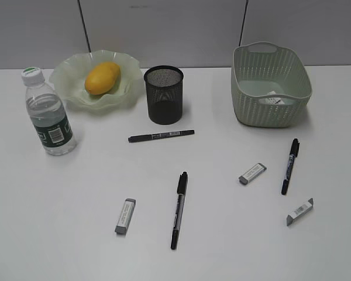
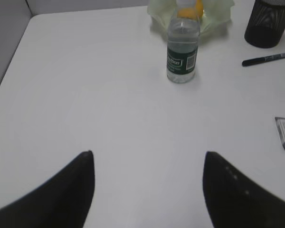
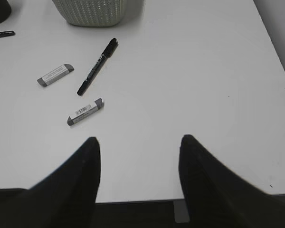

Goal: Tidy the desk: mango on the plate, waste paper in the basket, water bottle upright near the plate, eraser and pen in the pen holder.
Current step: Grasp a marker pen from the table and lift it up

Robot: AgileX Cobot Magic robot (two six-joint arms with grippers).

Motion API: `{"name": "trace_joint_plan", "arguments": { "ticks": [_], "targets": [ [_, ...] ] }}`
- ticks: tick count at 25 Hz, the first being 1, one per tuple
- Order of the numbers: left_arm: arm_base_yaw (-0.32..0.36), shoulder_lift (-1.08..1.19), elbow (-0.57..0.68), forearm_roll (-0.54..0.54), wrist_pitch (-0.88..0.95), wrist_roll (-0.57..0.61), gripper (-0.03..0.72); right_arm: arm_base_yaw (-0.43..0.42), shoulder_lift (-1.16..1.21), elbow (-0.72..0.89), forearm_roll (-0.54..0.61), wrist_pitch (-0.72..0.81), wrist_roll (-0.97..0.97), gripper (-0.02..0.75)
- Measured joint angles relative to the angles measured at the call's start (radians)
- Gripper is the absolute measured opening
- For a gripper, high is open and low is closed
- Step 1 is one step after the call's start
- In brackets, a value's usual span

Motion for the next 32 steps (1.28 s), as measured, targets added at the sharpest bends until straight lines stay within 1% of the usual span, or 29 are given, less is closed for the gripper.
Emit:
{"name": "trace_joint_plan", "arguments": {
  "ticks": [5, 10, 15, 20, 22, 25, 27, 29, 30, 32],
  "targets": [
    [0.0, -0.001, 0.018, -0.012, -0.039, 0.001, 0.525, 0.0, 0.177, -0.081, 0.0, 0.0, 0.011, 0.427],
    [0.0, -0.001, 0.019, -0.013, -0.039, 0.002, 0.503, 0.0, 0.4, -0.187, 0.008, 0.002, 0.11, 0.427],
    [0.0, -0.001, 0.02, -0.014, -0.04, 0.003, 0.5, 0.0, 0.718, -0.309, 0.062, 0.015, 0.132, 0.424],
    [0.0, -0.001, 0.02, -0.014, -0.041, 0.003, 0.5, 0.009, 0.965, -0.443, 0.08, 0.018, 0.148, 0.407],
    [0.0, -0.001, 0.02, -0.014, -0.041, 0.003, 0.499, 0.041, 1.051, -0.489, 0.08, 0.018, 0.168, 0.405],
    [0.0, -0.001, 0.02, -0.014, -0.042, 0.003, 0.498, 0.15, 1.158, -0.534, 0.052, -0.015, 0.257, 0.405],
    [0.0, -0.001, 0.02, -0.014, -0.042, 0.003, 0.498, 0.245, 1.218, -0.544, -0.002, -0.056, 0.375, 0.405],
    [0.0, -0.001, 0.02, -0.014, -0.042, 0.003, 0.498, 0.317, 1.282, -0.546, -0.054, -0.099, 0.491, 0.405],
    [0.0, -0.001, 0.02, -0.014, -0.042, 0.003, 0.498, 0.349, 1.314, -0.546, -0.075, -0.124, 0.544, 0.405],
    [0.0, -0.001, 0.02, -0.014, -0.042, 0.003, 0.498, 0.38, 1.37, -0.547, -0.095, -0.167, 0.619, 0.405]
  ]
}}
